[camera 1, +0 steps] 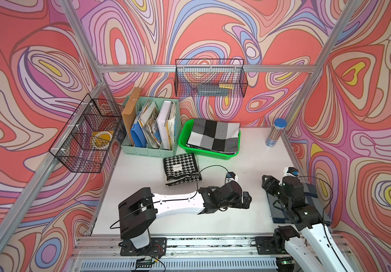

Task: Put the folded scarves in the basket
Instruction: Move the scarf to the center of the board.

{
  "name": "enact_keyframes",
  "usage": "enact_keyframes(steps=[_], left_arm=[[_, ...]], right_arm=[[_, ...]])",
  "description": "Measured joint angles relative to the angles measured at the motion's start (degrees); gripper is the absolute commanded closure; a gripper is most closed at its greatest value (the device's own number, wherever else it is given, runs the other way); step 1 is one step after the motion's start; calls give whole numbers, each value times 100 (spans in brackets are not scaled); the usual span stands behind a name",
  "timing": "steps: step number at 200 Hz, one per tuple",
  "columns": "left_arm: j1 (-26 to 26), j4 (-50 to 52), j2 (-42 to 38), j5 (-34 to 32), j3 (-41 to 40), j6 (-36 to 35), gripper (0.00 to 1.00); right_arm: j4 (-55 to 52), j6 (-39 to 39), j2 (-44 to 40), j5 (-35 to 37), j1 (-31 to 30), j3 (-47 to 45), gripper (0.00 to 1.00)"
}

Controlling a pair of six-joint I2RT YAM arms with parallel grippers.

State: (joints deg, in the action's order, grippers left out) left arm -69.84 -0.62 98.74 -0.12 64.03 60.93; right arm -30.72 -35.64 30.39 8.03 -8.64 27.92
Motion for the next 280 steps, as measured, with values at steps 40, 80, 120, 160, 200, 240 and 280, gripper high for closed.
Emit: enact_keyframes(steps=[40,80,120,160,200,240,280], left_arm=[[-243,-544,664,136,212,321,7],[-452,-824,1091,238,579,531,8],[-667,-1021,1403,260,813,706,8],[-710,-1075,1508,214,831,809,7],[-706,-942,1508,103,831,820,7],[-706,-820,1508,-20,828,859,6],[-706,-708,1543,-33,940,909,7]], right_arm=[[-70,-52,-308,55,0,-7,30],[-160,-87,-348,57,0,-2,30],[-315,-96,-426,55,0,2,30],[-358,-118,-450,57,0,2,30],[-356,-140,-293,55,0,2,30],[-356,-149,-131,63,0,2,30],[-356,-153,-144,118,0,2,30]])
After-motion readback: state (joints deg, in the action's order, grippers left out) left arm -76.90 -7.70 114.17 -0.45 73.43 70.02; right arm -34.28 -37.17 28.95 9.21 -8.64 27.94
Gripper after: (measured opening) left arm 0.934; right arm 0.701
